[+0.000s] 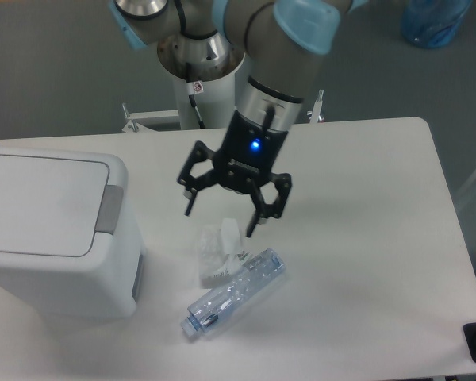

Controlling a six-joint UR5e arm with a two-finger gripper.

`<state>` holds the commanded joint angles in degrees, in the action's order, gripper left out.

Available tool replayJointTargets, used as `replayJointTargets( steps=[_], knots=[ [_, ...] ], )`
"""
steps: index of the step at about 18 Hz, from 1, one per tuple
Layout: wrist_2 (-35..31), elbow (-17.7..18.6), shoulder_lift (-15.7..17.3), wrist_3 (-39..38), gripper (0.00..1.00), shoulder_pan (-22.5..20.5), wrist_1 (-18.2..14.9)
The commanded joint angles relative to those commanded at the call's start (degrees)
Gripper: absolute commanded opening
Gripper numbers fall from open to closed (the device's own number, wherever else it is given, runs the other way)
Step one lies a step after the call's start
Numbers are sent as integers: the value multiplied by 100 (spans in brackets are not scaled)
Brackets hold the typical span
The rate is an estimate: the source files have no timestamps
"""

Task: Open the trash can
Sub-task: 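Move the open gripper toward the white trash bin's lid, then push the gripper against the bin lid to flip it open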

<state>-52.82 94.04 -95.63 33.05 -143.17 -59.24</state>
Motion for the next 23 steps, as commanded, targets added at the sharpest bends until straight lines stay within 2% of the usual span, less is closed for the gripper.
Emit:
replayJointTargets(
  steps=[3, 7, 11, 23],
  knots=[
    [0, 18, 36, 9, 100, 131, 35],
    [0, 18, -78, -17, 100, 483, 290],
    [0, 10, -140, -140, 100, 650, 290],
    [-35, -17, -333, -255, 100, 738, 369]
  ],
)
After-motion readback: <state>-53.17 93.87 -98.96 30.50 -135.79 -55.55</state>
